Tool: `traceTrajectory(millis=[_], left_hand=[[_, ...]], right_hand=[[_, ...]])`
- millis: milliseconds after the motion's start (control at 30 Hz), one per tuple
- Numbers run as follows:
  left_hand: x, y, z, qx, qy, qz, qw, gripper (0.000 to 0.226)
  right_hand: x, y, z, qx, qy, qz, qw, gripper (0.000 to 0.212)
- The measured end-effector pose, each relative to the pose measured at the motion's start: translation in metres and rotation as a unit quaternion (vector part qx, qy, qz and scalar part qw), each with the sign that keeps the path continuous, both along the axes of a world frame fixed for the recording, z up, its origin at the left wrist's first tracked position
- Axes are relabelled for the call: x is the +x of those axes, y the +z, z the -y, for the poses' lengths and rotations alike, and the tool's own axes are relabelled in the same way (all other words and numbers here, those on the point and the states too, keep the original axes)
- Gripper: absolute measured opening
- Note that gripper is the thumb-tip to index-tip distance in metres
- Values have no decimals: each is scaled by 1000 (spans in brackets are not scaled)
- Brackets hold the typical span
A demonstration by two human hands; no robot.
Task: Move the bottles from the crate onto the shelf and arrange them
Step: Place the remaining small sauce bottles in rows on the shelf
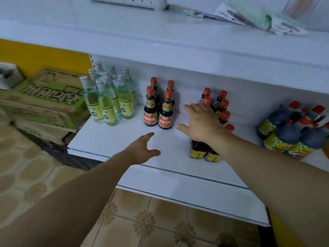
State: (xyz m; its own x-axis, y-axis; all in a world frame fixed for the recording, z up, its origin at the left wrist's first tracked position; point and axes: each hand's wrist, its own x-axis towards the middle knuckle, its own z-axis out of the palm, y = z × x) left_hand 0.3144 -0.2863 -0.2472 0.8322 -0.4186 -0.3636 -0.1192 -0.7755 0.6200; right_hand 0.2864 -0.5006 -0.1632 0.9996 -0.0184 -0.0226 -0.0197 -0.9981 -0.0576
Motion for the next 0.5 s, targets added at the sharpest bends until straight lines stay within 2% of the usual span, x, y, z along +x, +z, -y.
traceTrajectory(millis=[100, 233, 500], left_hand=[[-15, 10, -71, 12, 8, 12, 1000, 82], [-40, 10, -183, 12, 42, -30, 999, 84], [-105, -20, -371, 115, 109, -68, 985, 81]], right_hand=[[-3, 3, -61, 14, 19, -7, 1000, 77], [-13, -5, -165, 37, 34, -38, 998, 74], [-36, -54, -349, 88, 120, -139, 979, 69]])
